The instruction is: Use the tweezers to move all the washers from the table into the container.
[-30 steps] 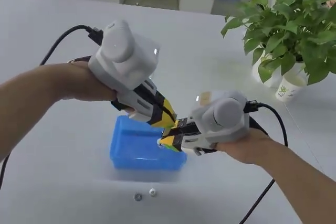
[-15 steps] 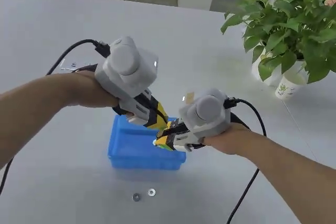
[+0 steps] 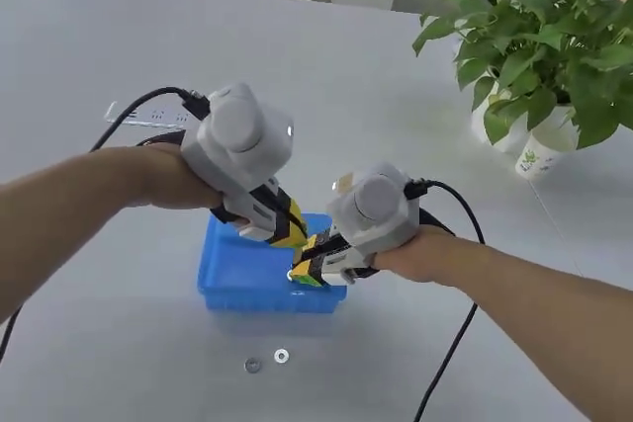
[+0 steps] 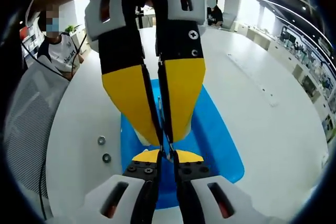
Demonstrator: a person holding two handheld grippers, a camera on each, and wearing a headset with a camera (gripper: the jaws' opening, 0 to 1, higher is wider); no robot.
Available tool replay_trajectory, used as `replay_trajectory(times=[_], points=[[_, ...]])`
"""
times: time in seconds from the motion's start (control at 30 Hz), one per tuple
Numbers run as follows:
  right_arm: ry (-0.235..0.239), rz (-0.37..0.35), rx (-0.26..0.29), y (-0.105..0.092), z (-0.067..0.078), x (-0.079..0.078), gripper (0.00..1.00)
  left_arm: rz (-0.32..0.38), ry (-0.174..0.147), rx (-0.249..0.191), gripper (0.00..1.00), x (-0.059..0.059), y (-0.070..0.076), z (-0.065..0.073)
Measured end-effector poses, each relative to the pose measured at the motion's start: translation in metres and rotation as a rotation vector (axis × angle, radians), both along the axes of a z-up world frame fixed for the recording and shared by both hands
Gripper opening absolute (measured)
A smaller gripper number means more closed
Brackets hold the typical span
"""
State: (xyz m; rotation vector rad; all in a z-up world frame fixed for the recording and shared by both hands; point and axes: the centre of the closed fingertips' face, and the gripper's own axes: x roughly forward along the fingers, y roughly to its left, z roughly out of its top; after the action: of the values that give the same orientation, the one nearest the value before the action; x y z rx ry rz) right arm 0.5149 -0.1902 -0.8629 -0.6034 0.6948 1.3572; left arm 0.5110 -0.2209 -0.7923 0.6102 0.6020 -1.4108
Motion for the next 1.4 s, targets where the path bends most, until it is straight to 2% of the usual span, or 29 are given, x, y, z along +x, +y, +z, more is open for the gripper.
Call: replay_trajectory(times=[0.1,0.4,0.73,1.1,1.27,1.4], points=[[0.007,0.0,0.007,0.001,0.0,0.0,0.11,0.007,0.002,0.0,0.06,0.002,0.001,0.0],[-0.015,0.021,-0.006,0.001,0.001,0.0,0.12,0.005,-0.001,0.004,0.07,0.0,0.002,0.001],[-0.035,0.025,-0.002,0.001,0.009,-0.001,0.12,0.005,-0.005,-0.004,0.07,-0.001,0.003,0.009],[-0.076,0.036,0.017,0.001,0.027,-0.008,0.12,-0.011,-0.012,-0.012,0.07,-0.009,0.004,0.027],[-0.101,0.036,0.032,0.002,0.039,-0.01,0.12,-0.006,-0.022,-0.029,0.06,-0.012,0.005,0.038],[-0.122,0.037,0.042,0.004,0.047,-0.015,0.12,-0.011,-0.029,-0.034,0.06,-0.018,0.007,0.046]])
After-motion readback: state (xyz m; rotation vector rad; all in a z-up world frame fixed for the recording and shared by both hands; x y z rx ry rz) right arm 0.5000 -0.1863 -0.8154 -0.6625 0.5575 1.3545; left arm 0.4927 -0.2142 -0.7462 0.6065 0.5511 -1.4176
